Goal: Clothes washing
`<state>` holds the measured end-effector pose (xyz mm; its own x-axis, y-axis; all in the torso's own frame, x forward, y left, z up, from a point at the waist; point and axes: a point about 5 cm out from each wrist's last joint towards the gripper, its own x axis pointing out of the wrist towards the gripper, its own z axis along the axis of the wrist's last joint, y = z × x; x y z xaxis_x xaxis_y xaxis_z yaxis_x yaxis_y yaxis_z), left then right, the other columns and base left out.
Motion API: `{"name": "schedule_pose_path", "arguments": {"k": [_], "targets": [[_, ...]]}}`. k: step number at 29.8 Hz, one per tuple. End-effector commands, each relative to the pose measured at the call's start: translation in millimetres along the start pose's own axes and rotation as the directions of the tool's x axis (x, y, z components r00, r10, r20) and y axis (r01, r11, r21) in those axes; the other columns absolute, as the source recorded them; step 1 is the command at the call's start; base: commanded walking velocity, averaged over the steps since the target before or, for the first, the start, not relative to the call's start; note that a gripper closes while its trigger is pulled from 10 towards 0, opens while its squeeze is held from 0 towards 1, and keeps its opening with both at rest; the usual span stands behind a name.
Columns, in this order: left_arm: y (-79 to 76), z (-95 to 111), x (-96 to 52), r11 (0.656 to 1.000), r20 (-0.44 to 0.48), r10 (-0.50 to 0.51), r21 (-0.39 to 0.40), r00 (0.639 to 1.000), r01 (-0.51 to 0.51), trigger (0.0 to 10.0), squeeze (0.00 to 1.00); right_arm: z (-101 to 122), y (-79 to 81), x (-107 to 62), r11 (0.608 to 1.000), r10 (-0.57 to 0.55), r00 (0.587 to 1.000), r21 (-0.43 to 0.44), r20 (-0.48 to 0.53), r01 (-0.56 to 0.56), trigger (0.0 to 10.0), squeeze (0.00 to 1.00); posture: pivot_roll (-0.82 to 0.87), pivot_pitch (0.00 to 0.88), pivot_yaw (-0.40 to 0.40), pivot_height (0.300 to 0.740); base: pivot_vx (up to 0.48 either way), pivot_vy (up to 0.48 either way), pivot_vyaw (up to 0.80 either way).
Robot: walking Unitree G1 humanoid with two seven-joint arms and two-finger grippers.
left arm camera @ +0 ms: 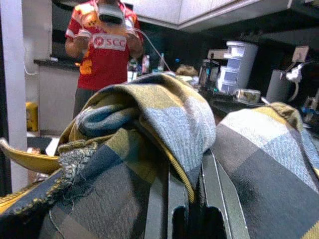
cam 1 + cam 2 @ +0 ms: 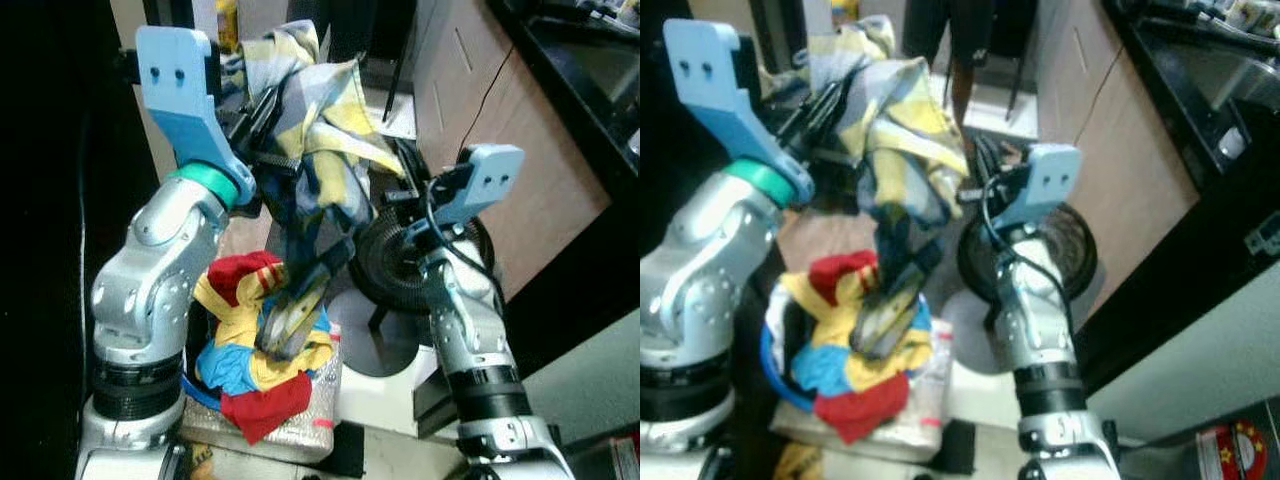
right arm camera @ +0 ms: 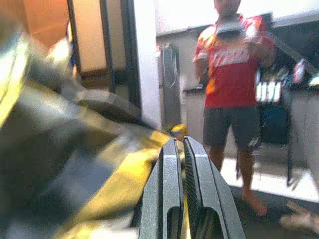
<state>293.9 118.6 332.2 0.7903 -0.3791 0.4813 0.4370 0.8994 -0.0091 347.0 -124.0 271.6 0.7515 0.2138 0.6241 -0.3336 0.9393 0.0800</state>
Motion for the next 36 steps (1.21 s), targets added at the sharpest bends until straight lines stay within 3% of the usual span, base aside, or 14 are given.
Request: {"name": "schedule_pose_path", "arguments": {"k": [1, 3, 8, 12, 20, 24, 36], "targets": [[0.1, 6.6, -9.8, 1.0, 0.029, 0.005, -0.014, 1.0, -0.005, 10.0, 0.0, 3.8, -7.2, -6.6, 1.0, -0.031, 1.0, -0.006, 0.003, 0.031, 10.0, 0.0, 0.1, 0.0, -0.024, 0.731, 0.0, 0.0, 0.0], [1.2, 4.4, -18.3, 0.998, 0.021, 0.037, -0.051, 0.999, -0.036, 10.0, 0.0, 4.4, -9.7, -12.1, 0.999, -0.042, 0.999, -0.018, -0.004, 0.042, 10.0, 0.0, 0.1, 0.0, -0.024, 0.731, 0.0, 0.0, 0.0], [-1.4, 5.0, -20.0, 0.998, 0.02, 0.03, -0.048, 0.999, -0.029, 10.0, 0.0, 5.1, -9.6, -13.0, 0.999, -0.042, 0.999, -0.022, -0.006, 0.042, 10.0, 0.0, 0.1, 0.0, -0.024, 0.731, 0.0, 0.0, 0.0], [3.2, -1.8, -23.2, 0.999, -0.003, 0.017, 0.03, 1.0, -0.017, 10.0, 0.0, 6.1, -2.0, -11.9, 0.998, 0.0, 1.0, -0.058, -0.009, -0.001, 10.0, 0.0, 0.08, 0.0, -0.036, 0.731, 0.0, 0.0, 0.0], [7.7, -9.7, -21.1, 0.998, -0.002, 0.046, 0.051, 0.999, -0.046, 10.0, 0.0, 5.1, -2.5, -10.0, 0.995, 0.029, 0.999, -0.096, -0.036, -0.033, 10.0, 0.0, 0.07, 0.0, -0.058, 0.731, 0.0, 0.0, 0.0], [4.8, -9.3, -17.1, 0.998, 0.004, 0.036, 0.049, 0.999, -0.036, 10.0, 0.0, 5.4, -9.6, -9.0, 0.996, -0.002, 0.999, -0.084, -0.048, -0.002, 10.0, 0.0, 0.06, 0.0, -0.055, 0.731, 0.0, 0.0, -0.67], [8.2, -10.0, -15.2, 0.998, -0.009, 0.046, 0.047, 0.999, -0.046, 10.0, 0.0, 7.7, -10.9, -11.7, 0.997, -0.03, 0.998, -0.075, -0.048, 0.026, 10.0, 0.0, 0.05, 0.0, -0.04, 0.731, 0.0, 0.0, -0.77]]}}
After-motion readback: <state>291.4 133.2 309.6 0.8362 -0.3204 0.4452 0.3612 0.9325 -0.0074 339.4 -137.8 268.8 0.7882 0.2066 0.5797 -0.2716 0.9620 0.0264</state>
